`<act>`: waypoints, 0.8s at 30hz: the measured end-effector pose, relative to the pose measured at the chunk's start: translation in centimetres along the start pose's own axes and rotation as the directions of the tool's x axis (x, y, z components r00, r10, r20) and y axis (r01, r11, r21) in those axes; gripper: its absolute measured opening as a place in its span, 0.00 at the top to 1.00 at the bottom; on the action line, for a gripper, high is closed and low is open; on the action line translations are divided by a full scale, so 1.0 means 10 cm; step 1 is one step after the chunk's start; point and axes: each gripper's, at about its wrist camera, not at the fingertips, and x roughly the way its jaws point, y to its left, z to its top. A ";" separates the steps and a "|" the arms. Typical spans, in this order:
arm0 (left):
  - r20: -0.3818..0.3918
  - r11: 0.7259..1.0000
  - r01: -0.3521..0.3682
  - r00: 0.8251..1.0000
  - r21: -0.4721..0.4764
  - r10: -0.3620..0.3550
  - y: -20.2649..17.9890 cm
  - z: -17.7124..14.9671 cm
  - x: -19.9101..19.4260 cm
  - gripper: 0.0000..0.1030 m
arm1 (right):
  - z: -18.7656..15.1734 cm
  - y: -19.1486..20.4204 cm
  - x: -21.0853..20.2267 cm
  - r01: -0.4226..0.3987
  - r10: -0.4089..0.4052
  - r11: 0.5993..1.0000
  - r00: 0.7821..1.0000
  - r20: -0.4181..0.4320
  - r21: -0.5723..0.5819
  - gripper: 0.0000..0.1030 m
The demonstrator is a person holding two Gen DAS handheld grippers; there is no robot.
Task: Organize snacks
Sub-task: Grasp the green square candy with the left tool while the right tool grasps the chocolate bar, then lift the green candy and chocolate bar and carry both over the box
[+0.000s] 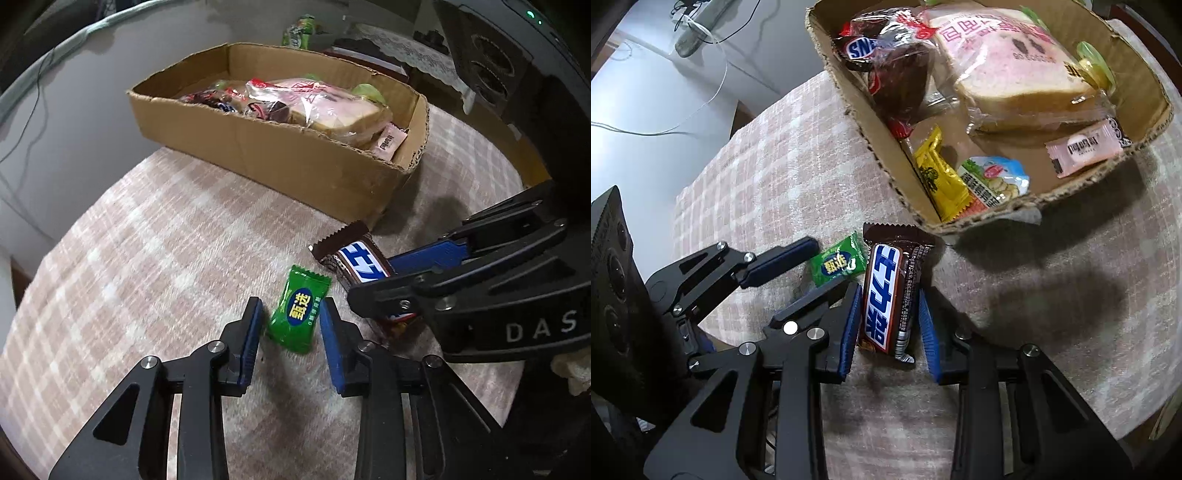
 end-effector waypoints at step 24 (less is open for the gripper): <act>0.121 0.934 -0.027 0.990 -0.356 0.075 0.47 -0.24 -0.54 0.83 | -0.02 0.27 -0.30 -0.022 0.031 0.985 0.998 0.056 -0.170 0.70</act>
